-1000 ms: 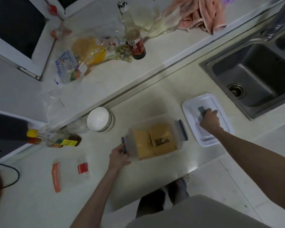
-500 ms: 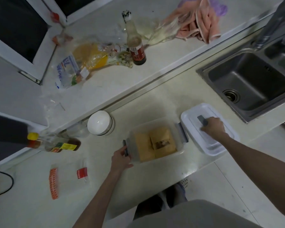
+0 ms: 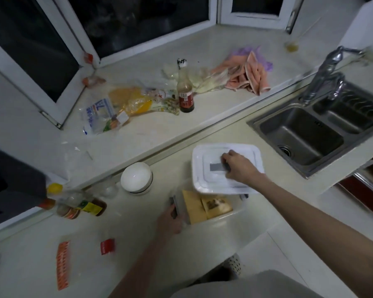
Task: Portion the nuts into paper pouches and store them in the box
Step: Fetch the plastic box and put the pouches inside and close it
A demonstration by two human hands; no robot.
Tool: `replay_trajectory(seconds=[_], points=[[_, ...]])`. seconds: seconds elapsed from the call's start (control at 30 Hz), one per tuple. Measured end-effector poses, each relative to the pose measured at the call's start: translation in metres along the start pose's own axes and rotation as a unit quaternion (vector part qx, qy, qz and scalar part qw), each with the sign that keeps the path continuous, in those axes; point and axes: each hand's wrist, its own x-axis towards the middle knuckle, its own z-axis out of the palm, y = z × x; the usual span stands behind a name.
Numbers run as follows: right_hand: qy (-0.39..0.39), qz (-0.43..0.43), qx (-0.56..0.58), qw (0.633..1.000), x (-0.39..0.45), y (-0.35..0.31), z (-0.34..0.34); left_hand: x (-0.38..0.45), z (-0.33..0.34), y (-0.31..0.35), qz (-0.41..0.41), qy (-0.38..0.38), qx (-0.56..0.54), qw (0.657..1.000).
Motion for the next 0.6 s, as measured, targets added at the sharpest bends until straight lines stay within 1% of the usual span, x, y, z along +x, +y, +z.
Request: replay_trajectory(seconds=[0.1, 0.17, 0.2, 0.27, 0.3, 0.37, 0.47, 0.6], points=[[-0.062, -0.022, -0.017, 0.998, -0.007, -0.033, 0.023, -0.003, 0.0, 0.0, -0.044, -0.027, -0.052, 0.997], [-0.087, -0.027, -0.026, 0.995, -0.013, -0.046, 0.039, -0.004, -0.002, 0.002, -0.075, -0.04, -0.074, 0.994], [-0.095, -0.029, -0.033, 0.995, -0.016, -0.05, 0.046, -0.003, -0.004, 0.001, -0.08, -0.042, -0.076, 0.993], [-0.105, -0.029, -0.047, 0.993, -0.021, -0.056, 0.058, -0.002, -0.008, -0.001, -0.047, -0.042, -0.048, 0.997], [-0.107, -0.026, -0.05, 0.993, -0.023, -0.058, 0.063, 0.0, -0.009, -0.004, -0.032, -0.035, -0.051, 0.998], [-0.102, -0.018, -0.055, 0.993, -0.025, -0.059, 0.069, 0.001, -0.008, -0.006, -0.031, -0.03, -0.101, 0.994], [-0.076, -0.013, -0.065, 0.995, -0.028, -0.06, 0.074, 0.008, -0.003, -0.007, -0.02, 0.027, -0.077, 0.996], [-0.049, 0.024, -0.055, 0.997, -0.037, -0.064, 0.081, 0.008, 0.002, -0.005, -0.006, 0.066, -0.102, 0.993]])
